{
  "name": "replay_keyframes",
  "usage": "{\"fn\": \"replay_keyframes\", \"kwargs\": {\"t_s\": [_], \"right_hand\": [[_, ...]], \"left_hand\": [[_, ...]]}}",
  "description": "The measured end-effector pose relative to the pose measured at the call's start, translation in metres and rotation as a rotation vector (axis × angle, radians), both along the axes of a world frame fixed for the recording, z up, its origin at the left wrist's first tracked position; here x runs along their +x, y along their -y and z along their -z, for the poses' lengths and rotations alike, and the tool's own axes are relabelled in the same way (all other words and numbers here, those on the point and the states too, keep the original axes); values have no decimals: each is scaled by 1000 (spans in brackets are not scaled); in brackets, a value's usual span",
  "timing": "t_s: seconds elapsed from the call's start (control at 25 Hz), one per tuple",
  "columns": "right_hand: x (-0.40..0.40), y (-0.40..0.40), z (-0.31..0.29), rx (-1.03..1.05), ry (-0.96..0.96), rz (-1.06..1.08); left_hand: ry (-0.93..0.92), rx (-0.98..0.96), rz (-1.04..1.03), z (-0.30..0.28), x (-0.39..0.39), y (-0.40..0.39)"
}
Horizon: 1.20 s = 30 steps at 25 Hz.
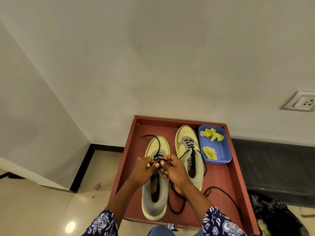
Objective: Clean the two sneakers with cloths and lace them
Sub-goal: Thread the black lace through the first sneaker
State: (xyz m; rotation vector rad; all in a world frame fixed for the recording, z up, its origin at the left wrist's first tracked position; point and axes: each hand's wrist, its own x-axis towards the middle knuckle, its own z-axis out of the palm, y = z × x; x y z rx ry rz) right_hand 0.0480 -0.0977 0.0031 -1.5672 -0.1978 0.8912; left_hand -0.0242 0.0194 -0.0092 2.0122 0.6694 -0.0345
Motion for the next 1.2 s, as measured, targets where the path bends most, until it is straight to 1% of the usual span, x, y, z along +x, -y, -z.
{"fn": "replay_keyframes", "kwargs": {"t_s": [0.08, 0.48, 0.6, 0.8, 1.0, 1.2], "right_hand": [[-1, -1, 0, -9, -3, 11], [-3, -3, -5, -58, -24, 65], [-2, -3, -4, -84, -9, 75], [-3, -1, -4, -133, 53, 155], [-4, 1, -7, -153, 82, 189], [-2, 6, -9, -186, 92, 210]], "left_hand": [[15, 6, 14, -2, 1, -1], [29, 167, 4, -19, -5, 0], [19, 160, 5, -18, -8, -1], [61, 171, -83, -20, -14, 1], [102, 273, -122, -21, -23, -3], [92, 258, -217, -11, -29, -7]]}}
